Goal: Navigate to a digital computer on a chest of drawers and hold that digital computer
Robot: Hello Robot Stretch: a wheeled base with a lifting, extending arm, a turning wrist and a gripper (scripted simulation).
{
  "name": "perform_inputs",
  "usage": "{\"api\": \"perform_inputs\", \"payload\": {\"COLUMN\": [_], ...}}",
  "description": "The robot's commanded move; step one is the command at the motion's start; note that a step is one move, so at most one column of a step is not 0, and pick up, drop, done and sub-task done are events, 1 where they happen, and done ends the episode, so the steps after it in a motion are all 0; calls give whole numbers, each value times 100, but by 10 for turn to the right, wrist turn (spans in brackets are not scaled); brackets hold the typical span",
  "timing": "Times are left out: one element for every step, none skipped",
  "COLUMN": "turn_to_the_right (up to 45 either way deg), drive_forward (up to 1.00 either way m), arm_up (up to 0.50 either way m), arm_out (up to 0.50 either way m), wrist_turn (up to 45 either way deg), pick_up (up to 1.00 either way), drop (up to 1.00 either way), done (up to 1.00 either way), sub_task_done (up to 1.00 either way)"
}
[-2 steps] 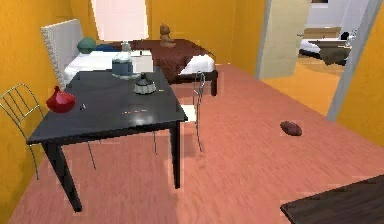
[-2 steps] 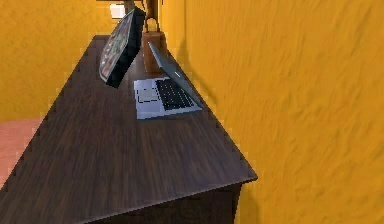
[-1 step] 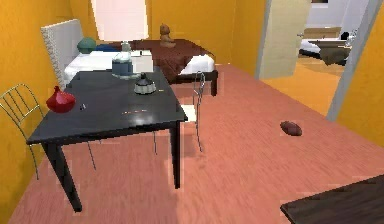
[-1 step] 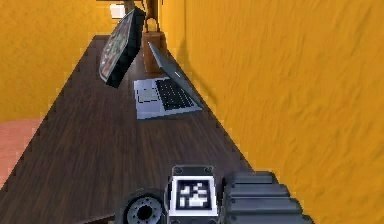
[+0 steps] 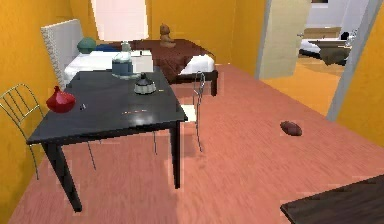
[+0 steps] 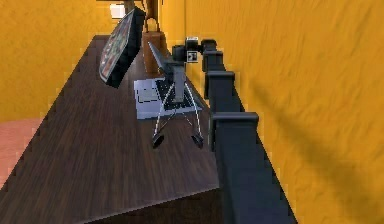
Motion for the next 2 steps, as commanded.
{"api": "perform_inputs", "payload": {"turn_to_the_right": [0,0], "drive_forward": [0,0], "arm_up": [0,0], "arm_out": [0,0], "wrist_turn": [450,450], "pick_up": [0,0], "drop": [0,0], "done": [0,0], "sub_task_done": [0,0]}}
